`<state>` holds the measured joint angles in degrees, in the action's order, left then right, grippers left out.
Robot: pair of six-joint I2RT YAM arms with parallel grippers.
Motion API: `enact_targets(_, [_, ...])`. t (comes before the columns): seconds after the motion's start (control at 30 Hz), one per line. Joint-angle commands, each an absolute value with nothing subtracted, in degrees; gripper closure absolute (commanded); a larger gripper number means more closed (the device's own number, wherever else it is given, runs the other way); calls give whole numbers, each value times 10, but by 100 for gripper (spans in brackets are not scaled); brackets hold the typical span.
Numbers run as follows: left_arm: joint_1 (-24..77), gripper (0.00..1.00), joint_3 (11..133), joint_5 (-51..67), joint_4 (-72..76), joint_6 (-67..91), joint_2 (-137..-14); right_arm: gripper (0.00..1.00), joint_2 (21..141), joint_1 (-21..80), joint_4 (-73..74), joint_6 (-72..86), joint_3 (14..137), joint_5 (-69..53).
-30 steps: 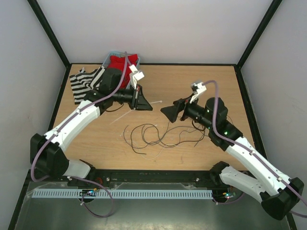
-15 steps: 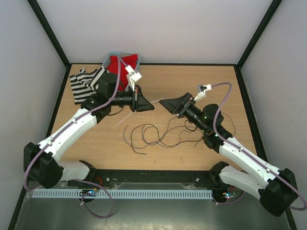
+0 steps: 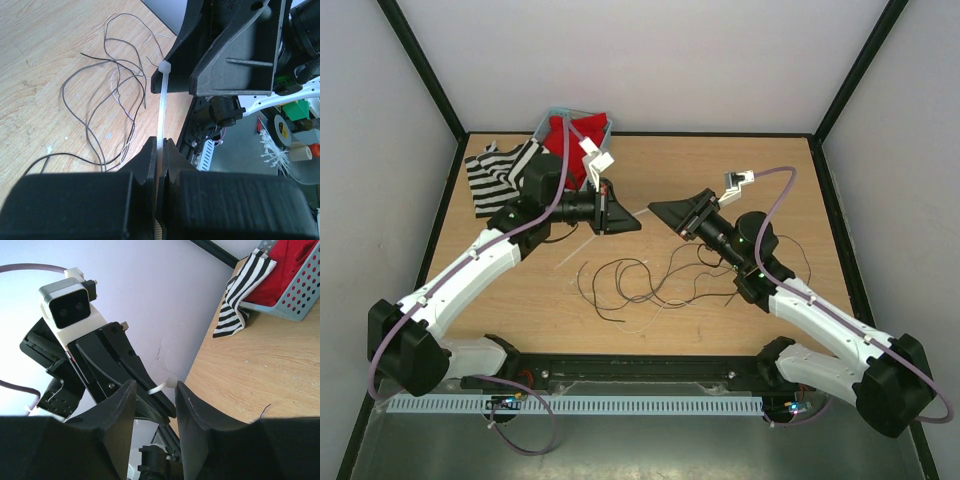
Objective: Zip-tie the wires
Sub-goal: Pick up the ribbon at the center of the board.
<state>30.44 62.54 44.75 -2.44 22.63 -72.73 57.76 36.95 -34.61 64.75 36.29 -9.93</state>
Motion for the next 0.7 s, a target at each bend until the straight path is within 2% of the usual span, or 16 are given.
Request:
enact_targets(0.0, [309, 100, 618, 455, -2, 230, -713, 55, 586, 379, -384, 649, 385, -95])
enact_targets(0.47, [330, 100, 617, 436, 18, 251, -726, 66, 620, 410, -403, 614, 386, -64])
enact_targets(0.53, [332, 100, 617, 437, 20, 253, -726, 71, 626, 411, -408, 612, 388, -65])
enact_targets(0.67, [335, 100, 617, 436, 21, 257, -729, 90, 629, 411, -412, 605, 389, -70])
